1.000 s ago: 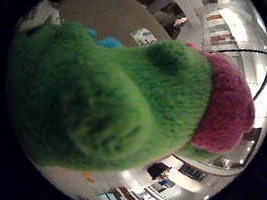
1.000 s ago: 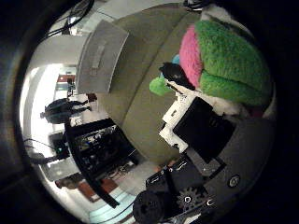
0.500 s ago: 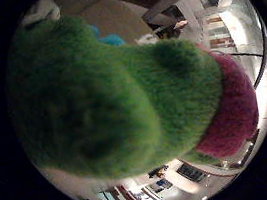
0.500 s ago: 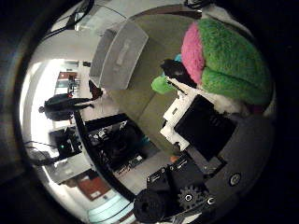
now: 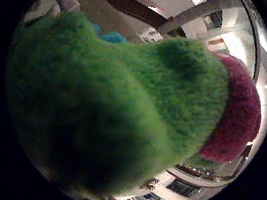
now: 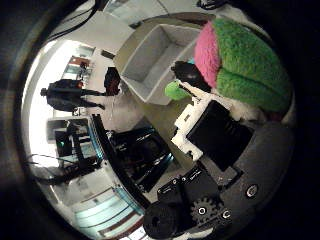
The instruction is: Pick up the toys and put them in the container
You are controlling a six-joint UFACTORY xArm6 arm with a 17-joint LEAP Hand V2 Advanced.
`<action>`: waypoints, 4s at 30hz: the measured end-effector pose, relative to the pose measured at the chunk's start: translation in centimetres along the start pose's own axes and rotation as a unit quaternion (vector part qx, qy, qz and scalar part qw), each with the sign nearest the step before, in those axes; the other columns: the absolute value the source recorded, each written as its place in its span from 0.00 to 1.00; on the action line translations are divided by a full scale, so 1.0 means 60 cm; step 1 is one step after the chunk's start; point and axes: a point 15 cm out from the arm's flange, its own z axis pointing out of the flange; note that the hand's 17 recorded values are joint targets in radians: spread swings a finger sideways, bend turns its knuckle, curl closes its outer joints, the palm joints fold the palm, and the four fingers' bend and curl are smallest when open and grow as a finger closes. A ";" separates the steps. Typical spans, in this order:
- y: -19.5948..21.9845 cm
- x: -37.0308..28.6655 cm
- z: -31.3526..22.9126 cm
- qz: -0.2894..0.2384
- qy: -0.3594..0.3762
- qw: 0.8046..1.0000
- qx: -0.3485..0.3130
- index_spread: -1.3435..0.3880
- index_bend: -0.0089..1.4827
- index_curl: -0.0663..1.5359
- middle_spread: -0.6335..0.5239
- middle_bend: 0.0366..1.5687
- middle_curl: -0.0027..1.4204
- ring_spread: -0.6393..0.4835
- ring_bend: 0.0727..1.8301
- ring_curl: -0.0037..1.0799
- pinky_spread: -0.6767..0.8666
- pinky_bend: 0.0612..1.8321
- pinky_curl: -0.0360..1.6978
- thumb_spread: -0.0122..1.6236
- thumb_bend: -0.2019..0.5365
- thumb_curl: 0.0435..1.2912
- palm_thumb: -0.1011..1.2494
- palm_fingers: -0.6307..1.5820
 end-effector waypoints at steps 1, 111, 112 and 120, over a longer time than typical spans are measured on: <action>-0.011 -0.010 -0.005 -0.003 0.000 1.000 0.001 0.61 0.70 0.65 0.38 0.76 0.69 0.28 0.65 0.94 0.27 0.65 0.68 0.67 0.25 0.28 0.76 0.76; -0.289 -0.275 -0.156 -0.122 -0.016 0.991 0.054 0.50 0.21 0.43 0.40 0.33 0.46 0.35 0.43 0.59 0.32 0.36 0.47 0.63 0.23 0.26 0.60 0.32; -0.288 -0.274 -0.156 -0.124 -0.015 0.991 0.053 0.50 0.20 0.41 0.42 0.29 0.43 0.38 0.39 0.55 0.37 0.35 0.46 0.63 0.23 0.25 0.58 0.30; -0.280 -0.279 -0.153 -0.135 -0.021 0.990 0.044 0.52 0.12 0.30 0.50 0.11 0.28 0.56 0.17 0.35 0.59 0.20 0.34 0.60 0.22 0.20 0.43 0.27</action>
